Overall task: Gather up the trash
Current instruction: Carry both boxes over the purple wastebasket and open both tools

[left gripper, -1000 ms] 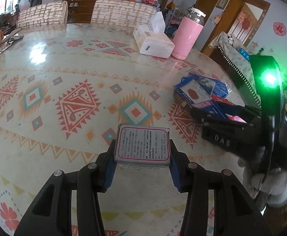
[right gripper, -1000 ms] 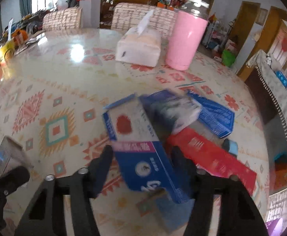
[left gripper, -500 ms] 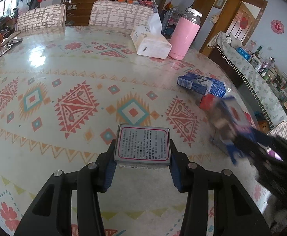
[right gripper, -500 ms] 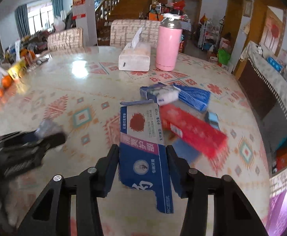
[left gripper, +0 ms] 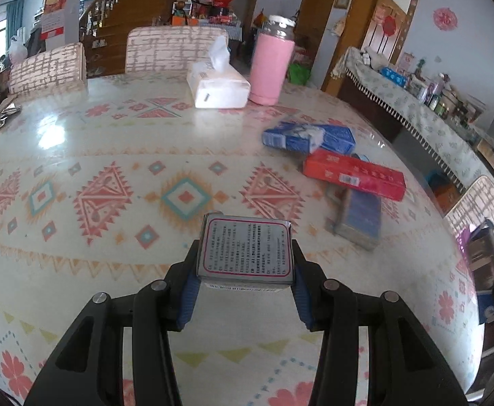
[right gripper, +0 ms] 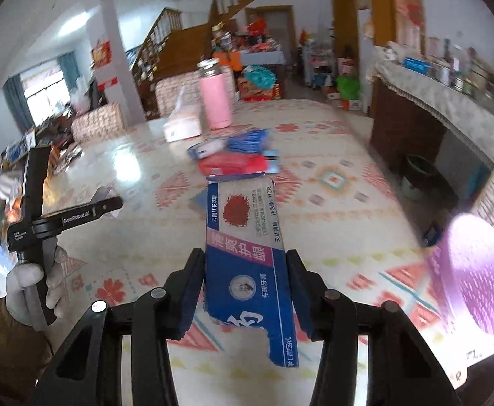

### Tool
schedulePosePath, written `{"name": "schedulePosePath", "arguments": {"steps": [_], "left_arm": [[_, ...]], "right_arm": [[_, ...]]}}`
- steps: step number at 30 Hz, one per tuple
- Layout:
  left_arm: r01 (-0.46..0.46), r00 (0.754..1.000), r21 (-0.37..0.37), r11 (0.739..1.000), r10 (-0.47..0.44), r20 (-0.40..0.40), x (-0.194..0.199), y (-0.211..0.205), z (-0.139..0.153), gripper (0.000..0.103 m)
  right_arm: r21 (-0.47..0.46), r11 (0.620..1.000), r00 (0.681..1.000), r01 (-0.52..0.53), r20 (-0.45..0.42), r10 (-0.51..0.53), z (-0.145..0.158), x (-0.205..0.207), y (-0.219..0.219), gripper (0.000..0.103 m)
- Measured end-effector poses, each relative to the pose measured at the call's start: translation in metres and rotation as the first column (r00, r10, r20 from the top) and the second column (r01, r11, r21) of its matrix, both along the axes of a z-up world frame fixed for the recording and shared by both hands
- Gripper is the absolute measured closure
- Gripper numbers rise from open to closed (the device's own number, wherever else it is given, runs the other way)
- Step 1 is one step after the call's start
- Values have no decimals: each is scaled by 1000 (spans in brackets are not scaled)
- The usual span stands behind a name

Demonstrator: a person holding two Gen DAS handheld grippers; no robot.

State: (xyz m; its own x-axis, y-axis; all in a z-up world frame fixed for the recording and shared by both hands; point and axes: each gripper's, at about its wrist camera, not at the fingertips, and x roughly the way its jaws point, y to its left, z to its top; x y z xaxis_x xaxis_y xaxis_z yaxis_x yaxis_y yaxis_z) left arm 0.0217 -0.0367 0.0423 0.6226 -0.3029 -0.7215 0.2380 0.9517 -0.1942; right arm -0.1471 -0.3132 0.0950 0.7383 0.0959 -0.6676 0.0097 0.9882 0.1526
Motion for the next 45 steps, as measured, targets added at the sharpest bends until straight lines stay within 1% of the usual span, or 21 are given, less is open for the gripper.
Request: {"name": "schedulePosePath", "arguments": {"steps": [3, 7, 10, 13, 16, 17, 19, 20, 22, 25, 27, 28, 30, 31, 32, 33, 35, 37, 39, 40, 45], "left_arm": [[29, 1000, 13, 999, -29, 2, -11, -15, 6, 57], [100, 995, -6, 995, -100, -8, -28, -46, 19, 57], [170, 985, 6, 985, -171, 10, -39, -86, 36, 57], [258, 966, 5, 966, -258, 28, -49, -137, 52, 57], [351, 936, -6, 936, -351, 29, -57, -194, 63, 57], [388, 921, -8, 922, -388, 28, -60, -219, 67, 57], [434, 901, -8, 901, -433, 29, -63, -254, 70, 57], [467, 884, -9, 884, -466, 31, -66, -278, 71, 57], [508, 861, -12, 861, -508, 28, -71, -311, 72, 57], [579, 815, -32, 814, -580, 5, -75, -368, 69, 57], [611, 791, -47, 790, -612, -9, -78, -397, 67, 57], [625, 780, -50, 779, -626, -13, -78, -411, 65, 56], [644, 763, -49, 763, -646, -22, -78, -435, 61, 45], [648, 759, -53, 760, -650, -29, -77, -442, 59, 31], [648, 759, -60, 759, -650, -33, -77, -447, 57, 24], [645, 761, -65, 761, -648, -36, -77, -449, 56, 23], [646, 759, -69, 760, -649, -46, -78, -449, 53, 23], [641, 763, -51, 765, -643, -56, -79, -447, 51, 23], [639, 767, -33, 768, -640, -51, -84, -437, 52, 23], [633, 772, -26, 774, -633, -45, -86, -433, 54, 23], [607, 794, 7, 795, -606, -35, -92, -392, 61, 23]], "right_arm": [[42, 998, 999, 43, 15, -43, 0, -17, -29, 51], [88, 991, 994, 98, 38, -102, 0, -37, -67, 51], [129, 982, 988, 140, 53, -148, -3, -51, -97, 51], [159, 968, 977, 192, 60, -204, -7, -65, -131, 51], [178, 953, 964, 244, 64, -259, -10, -76, -161, 51], [186, 945, 956, 270, 66, -286, -10, -83, -177, 51], [199, 929, 941, 313, 69, -331, -10, -93, -201, 51], [205, 921, 934, 331, 69, -351, -10, -96, -213, 51], [212, 907, 921, 363, 66, -384, -10, -103, -231, 51], [216, 886, 901, 410, 56, -431, -10, -113, -259, 50], [219, 873, 889, 435, 47, -455, -12, -117, -275, 50], [217, 868, 884, 447, 43, -466, -13, -118, -283, 50], [208, 861, 876, 464, 35, -481, -17, -117, -290, 48], [205, 858, 872, 472, 32, -488, -19, -117, -296, 48], [205, 851, 866, 484, 27, -499, -21, -117, -300, 43], [209, 848, 864, 488, 25, -503, -22, -116, -301, 32], [220, 841, 858, 495, 29, -513, -25, -118, -301, 23], [226, 841, 860, 491, 28, -510, -28, -118, -299, 23], [230, 848, 867, 478, 30, -497, -28, -115, -296, 23], [228, 853, 872, 470, 30, -488, -28, -114, -291, 23], [219, 884, 902, 413, 39, -431, -23, -101, -266, 23]]}}
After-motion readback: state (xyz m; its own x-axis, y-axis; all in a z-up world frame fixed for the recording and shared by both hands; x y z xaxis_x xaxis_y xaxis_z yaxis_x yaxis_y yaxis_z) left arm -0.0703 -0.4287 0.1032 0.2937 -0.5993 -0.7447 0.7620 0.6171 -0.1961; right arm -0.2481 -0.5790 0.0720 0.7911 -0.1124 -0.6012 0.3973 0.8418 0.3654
